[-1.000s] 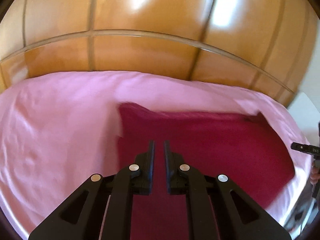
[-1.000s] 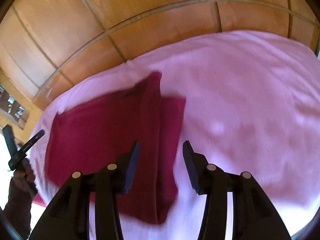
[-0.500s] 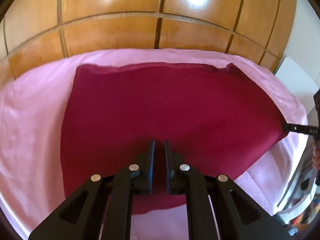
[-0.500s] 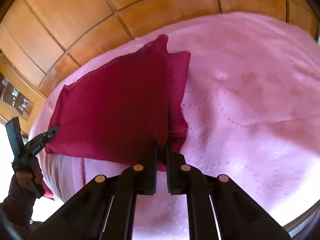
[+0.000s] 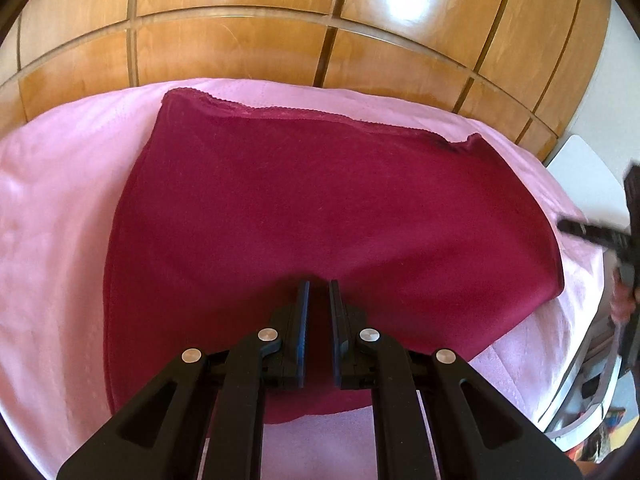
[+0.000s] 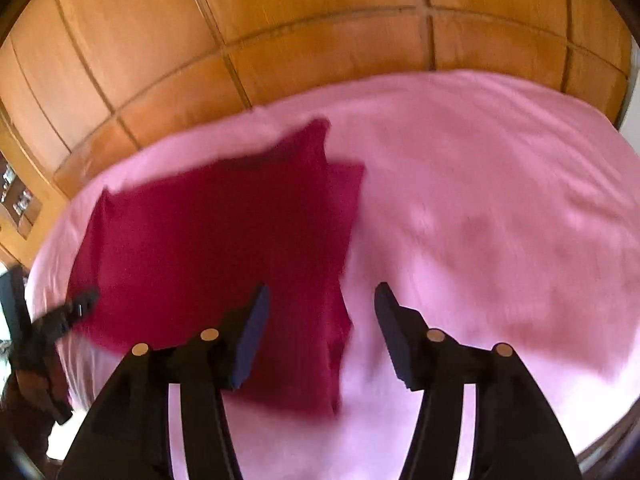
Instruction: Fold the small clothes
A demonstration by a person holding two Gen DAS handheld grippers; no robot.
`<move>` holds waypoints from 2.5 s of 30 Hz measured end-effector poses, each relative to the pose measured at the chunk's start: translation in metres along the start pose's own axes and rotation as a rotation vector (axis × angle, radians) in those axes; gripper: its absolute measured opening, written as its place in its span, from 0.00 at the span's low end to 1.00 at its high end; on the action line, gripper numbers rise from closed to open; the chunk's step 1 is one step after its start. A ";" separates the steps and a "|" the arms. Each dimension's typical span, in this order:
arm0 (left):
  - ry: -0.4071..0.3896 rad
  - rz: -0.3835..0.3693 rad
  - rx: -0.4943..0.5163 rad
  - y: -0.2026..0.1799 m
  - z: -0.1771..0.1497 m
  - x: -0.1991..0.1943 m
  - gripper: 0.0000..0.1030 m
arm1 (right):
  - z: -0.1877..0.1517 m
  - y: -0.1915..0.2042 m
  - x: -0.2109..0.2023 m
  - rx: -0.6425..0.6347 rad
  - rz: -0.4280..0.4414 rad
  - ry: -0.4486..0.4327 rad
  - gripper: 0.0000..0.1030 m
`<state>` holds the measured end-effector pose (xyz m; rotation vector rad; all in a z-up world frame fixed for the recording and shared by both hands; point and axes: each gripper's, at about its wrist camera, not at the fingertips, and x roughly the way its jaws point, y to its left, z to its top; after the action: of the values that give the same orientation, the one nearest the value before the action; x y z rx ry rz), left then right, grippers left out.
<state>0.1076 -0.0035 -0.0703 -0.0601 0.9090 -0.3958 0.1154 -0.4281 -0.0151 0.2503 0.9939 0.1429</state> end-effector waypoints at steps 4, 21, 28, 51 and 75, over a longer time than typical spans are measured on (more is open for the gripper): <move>0.001 -0.003 -0.001 -0.001 -0.001 -0.001 0.07 | 0.035 0.006 0.044 0.063 -0.016 0.022 0.41; -0.076 0.025 -0.258 0.073 -0.023 -0.066 0.09 | 0.053 -0.041 0.093 0.239 -0.185 0.020 0.67; -0.064 0.051 -0.315 0.103 -0.049 -0.085 0.09 | 0.041 0.001 0.056 0.091 -0.314 -0.109 0.70; 0.025 -0.021 -0.298 0.091 -0.056 -0.041 0.00 | -0.024 0.077 0.079 -0.109 -0.058 -0.069 0.82; -0.083 0.057 -0.161 0.097 0.062 -0.019 0.53 | -0.034 0.084 0.082 -0.123 -0.085 -0.116 0.84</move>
<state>0.1752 0.0864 -0.0383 -0.1962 0.8576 -0.2651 0.1309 -0.3235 -0.0760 0.1028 0.8752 0.1105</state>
